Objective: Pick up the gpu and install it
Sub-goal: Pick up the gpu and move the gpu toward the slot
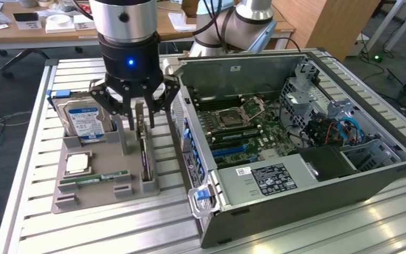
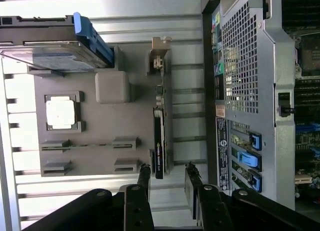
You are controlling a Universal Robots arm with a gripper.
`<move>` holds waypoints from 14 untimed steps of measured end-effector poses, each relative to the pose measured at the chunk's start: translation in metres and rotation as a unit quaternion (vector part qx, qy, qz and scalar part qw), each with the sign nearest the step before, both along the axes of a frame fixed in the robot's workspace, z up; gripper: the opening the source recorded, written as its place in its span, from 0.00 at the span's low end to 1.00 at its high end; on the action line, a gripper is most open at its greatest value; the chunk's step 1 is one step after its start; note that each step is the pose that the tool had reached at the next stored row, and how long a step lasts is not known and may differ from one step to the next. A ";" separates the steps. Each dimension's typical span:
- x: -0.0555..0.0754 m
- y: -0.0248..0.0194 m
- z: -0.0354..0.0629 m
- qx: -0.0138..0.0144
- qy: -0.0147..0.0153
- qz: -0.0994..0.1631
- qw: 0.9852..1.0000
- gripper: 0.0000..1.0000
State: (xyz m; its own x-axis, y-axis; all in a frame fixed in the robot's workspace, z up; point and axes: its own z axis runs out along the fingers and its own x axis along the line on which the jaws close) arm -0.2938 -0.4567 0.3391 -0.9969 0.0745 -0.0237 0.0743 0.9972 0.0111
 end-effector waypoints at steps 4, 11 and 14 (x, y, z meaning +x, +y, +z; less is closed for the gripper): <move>0.000 0.0000 -0.0073 0.000 0.000 0.000 1.000 0.42; 0.001 0.0000 -0.0201 0.000 0.000 0.000 1.000 0.42; 0.001 0.0001 -0.0255 0.000 0.000 0.000 1.000 0.42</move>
State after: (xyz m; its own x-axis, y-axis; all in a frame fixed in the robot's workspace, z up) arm -0.2929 -0.4566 0.3136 -0.9969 0.0746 -0.0238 0.0743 0.9972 0.0112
